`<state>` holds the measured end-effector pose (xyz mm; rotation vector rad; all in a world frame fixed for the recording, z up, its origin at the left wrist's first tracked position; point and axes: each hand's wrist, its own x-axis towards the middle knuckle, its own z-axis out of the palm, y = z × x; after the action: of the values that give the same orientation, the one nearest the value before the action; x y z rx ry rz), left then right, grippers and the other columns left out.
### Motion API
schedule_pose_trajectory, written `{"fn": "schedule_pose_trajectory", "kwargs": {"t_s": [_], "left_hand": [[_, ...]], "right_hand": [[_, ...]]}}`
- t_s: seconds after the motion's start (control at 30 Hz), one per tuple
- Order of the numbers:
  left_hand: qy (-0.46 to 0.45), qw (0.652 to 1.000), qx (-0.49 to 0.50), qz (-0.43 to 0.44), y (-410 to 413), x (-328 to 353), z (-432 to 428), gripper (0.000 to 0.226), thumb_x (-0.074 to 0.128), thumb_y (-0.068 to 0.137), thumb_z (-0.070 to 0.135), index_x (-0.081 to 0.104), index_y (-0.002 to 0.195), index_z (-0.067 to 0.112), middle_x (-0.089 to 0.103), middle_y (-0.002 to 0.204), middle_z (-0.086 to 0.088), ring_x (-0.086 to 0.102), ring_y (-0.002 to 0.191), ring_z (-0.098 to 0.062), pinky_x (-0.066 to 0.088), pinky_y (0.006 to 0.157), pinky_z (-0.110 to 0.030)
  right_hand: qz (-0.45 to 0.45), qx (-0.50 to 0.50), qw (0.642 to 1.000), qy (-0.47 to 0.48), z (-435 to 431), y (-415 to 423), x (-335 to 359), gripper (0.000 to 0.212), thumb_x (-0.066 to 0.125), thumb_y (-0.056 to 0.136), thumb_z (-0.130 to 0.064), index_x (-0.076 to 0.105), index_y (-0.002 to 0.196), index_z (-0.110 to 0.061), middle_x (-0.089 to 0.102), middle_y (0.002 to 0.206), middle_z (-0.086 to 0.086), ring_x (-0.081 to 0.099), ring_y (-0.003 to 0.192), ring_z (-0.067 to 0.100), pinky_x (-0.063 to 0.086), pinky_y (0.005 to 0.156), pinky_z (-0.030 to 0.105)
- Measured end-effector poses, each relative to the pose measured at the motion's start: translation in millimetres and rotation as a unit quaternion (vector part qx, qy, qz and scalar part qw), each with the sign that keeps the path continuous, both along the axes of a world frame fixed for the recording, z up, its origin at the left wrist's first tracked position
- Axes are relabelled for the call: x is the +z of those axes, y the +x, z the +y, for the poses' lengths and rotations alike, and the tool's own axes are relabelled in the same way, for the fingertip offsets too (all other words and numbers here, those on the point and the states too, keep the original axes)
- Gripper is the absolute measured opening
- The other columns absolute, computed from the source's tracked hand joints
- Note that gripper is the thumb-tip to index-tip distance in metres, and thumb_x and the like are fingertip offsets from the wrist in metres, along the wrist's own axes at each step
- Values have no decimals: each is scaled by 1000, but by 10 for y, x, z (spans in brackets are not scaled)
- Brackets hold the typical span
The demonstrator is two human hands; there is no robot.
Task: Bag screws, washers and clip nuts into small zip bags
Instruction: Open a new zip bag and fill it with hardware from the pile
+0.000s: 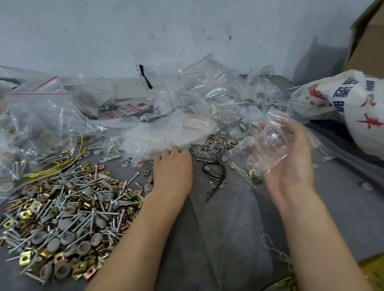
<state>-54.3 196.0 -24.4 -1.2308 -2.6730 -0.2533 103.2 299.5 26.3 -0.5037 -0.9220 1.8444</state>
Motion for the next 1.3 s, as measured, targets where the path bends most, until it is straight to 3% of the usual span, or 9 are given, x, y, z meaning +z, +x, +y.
{"fn": "schedule_pose_trajectory", "kwargs": {"t_s": [0.17,0.33,0.4,0.47,0.57,0.67,0.87,1.07,1.3], "left_hand": [[32,999,-32,-28,17,11,-45,24,49,99,13,59,121,15,55,120,-11,56,108,-31,42,94,-39],[156,973,-67,-159,-62,199,-338,28,47,100,10,58,124,18,52,118,-6,59,100,-25,47,91,-36],[206,958,-68,-186,-111,311,-477,25,48,100,15,57,122,24,56,111,-1,57,94,-15,45,83,-29],[262,938,-64,-219,-167,425,-632,23,51,100,17,58,116,30,60,103,4,58,85,-7,46,72,-24],[347,896,-65,-268,-231,600,-879,20,57,98,17,62,107,33,65,94,11,62,81,-2,49,66,-14],[406,844,-101,-337,-261,742,-1116,23,61,95,9,66,101,31,71,89,6,67,83,-8,55,74,-21],[411,821,-134,-372,-265,728,-1429,22,65,92,10,68,102,30,74,90,5,68,84,-6,50,70,-15],[390,809,-139,-418,-244,571,-1505,26,64,93,8,64,109,29,72,87,4,68,78,-6,52,68,-16],[398,811,-108,-415,-171,495,-1370,27,66,92,13,61,110,32,70,87,10,58,58,-3,43,56,-19]], "right_hand": [[-27,-18,999,7,-23,-27,10,15,64,95,-31,69,105,-20,74,104,5,69,81,18,57,66,34],[-116,-36,987,104,-195,-153,-22,14,63,95,-38,74,99,-30,73,87,-5,69,77,13,56,74,37],[-150,-52,961,226,-316,-251,-68,15,60,97,-31,75,94,-33,71,79,-13,65,72,3,54,72,23],[-193,-36,926,323,-454,-363,-152,18,58,97,-32,68,113,-32,71,91,-24,64,81,-7,51,74,15],[-265,-14,859,437,-662,-527,-304,33,53,96,-45,56,128,-38,63,126,-21,58,117,-6,47,98,21],[-293,3,805,516,-846,-665,-389,43,49,97,-46,52,137,-30,58,133,-12,55,124,7,45,107,40],[-323,-66,741,585,-1118,-833,-458,47,49,99,-44,47,142,-25,56,122,-6,50,112,10,45,97,42],[-337,-138,695,621,-1242,-931,-516,58,66,89,-39,48,139,-17,57,108,1,56,98,20,49,88,42],[-348,-125,681,632,-1293,-930,-550,66,64,85,-46,41,141,-20,57,111,3,51,99,19,44,88,39]]}}
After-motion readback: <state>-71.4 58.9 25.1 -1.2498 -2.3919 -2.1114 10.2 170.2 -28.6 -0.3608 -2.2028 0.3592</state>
